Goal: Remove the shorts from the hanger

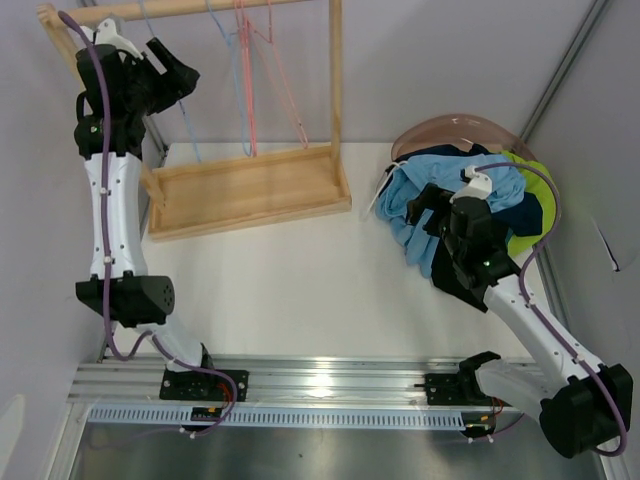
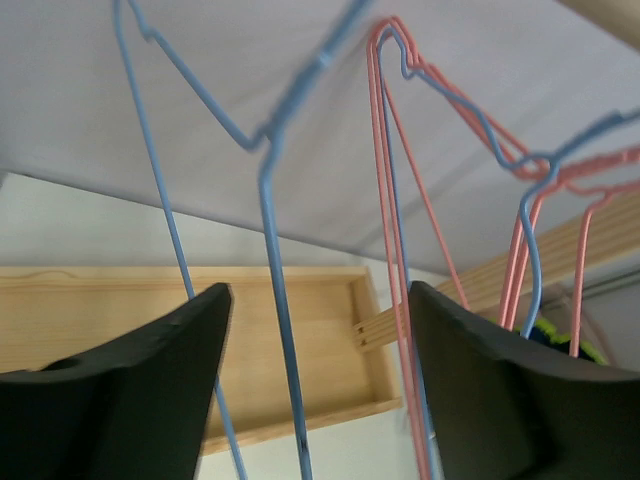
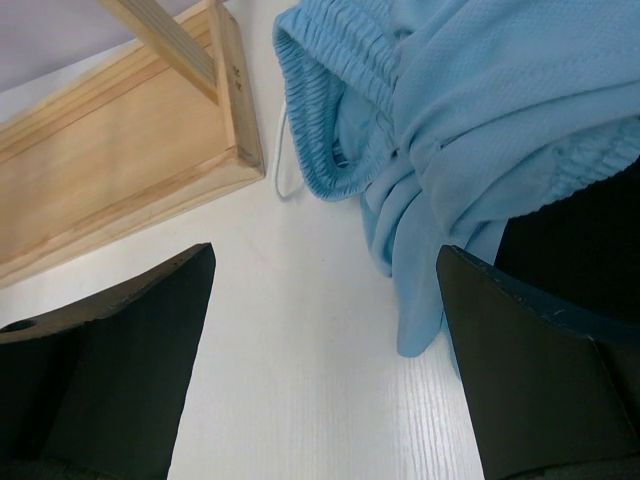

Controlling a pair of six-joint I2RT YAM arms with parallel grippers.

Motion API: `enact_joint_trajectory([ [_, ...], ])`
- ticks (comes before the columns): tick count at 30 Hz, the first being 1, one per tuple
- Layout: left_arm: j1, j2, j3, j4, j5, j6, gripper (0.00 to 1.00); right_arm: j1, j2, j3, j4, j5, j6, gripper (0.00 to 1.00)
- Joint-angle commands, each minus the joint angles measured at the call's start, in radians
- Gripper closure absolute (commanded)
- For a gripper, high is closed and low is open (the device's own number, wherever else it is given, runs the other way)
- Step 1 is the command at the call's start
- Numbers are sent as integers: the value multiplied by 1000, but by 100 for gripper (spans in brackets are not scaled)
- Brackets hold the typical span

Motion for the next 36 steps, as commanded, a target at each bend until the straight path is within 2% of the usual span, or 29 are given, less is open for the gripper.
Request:
enact_joint_trajectory([
  [1,1,-133,-38,-12,33,26,12,30,-54,35,-28,29,-11,1],
  [3,1,-206,-121,-6,34,29,2,41,-82,57,-58,18,-21,1],
  [8,-5,-384,-352,8,57,18,1,101,-157,167,-118,-16,-34,0],
  [12,-62,-599,-585,38,-21,38,1,157,-203,342,-210,-173,-48,1],
  [14,-125,-740,-662,75,-61,53,1,186,-217,447,-224,-238,-68,1],
  [15,-164,-784,-760,83,-84,67,1,203,-222,478,-223,-291,-73,1],
  [16,-188,-823,-791,89,-140,69,1,207,-223,514,-229,-386,-85,1],
  [17,-218,-895,-816,96,-155,75,1,207,-222,584,-249,-428,-91,1],
  [19,-232,-938,-886,80,-174,87,1,207,-216,638,-256,-526,-103,1],
  [24,-234,-1044,-933,-9,-269,151,1,207,-226,722,-298,-536,-106,1],
  [36,-261,-1122,-942,-71,-372,207,1,207,-268,670,-339,-410,-158,0],
])
